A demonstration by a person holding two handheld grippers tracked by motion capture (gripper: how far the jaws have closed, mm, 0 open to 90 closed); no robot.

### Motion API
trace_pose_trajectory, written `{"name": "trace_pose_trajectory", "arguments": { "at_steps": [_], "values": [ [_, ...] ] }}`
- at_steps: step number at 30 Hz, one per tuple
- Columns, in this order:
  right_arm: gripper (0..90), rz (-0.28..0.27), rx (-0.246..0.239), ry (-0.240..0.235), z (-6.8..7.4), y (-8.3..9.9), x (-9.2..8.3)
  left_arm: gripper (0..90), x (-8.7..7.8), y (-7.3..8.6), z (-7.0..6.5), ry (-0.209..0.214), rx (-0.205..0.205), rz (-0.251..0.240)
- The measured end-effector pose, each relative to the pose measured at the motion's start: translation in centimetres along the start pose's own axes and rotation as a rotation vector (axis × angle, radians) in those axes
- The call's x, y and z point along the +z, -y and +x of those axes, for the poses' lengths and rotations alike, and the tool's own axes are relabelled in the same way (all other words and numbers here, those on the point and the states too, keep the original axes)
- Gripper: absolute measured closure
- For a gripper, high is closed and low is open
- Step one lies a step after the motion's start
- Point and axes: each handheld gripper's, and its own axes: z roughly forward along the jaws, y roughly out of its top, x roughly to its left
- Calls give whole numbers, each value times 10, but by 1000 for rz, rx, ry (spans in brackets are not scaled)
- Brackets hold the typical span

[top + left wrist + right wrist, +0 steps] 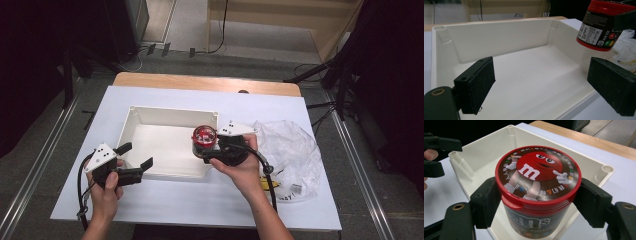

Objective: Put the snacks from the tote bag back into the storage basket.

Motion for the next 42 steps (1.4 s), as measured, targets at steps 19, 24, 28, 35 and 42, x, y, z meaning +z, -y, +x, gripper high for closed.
{"name": "trace_pose_trajectory", "arguments": {
  "at_steps": [19,24,28,35,42],
  "values": [
    [259,34,-16,-3,1,9,7,82,1,1,0,0,-1,4],
    [258,43,-16,-2,0,12,9,82,0,0,1,0,0,2],
    [258,52,-22,-2,0,14,9,82,0,0,1,-1,1,3],
    [258,75,-33,1,-2,20,12,82,0,0,1,-1,3,5],
    [260,87,-45,1,-1,23,13,82,0,1,1,-1,2,6]
  ]
}}
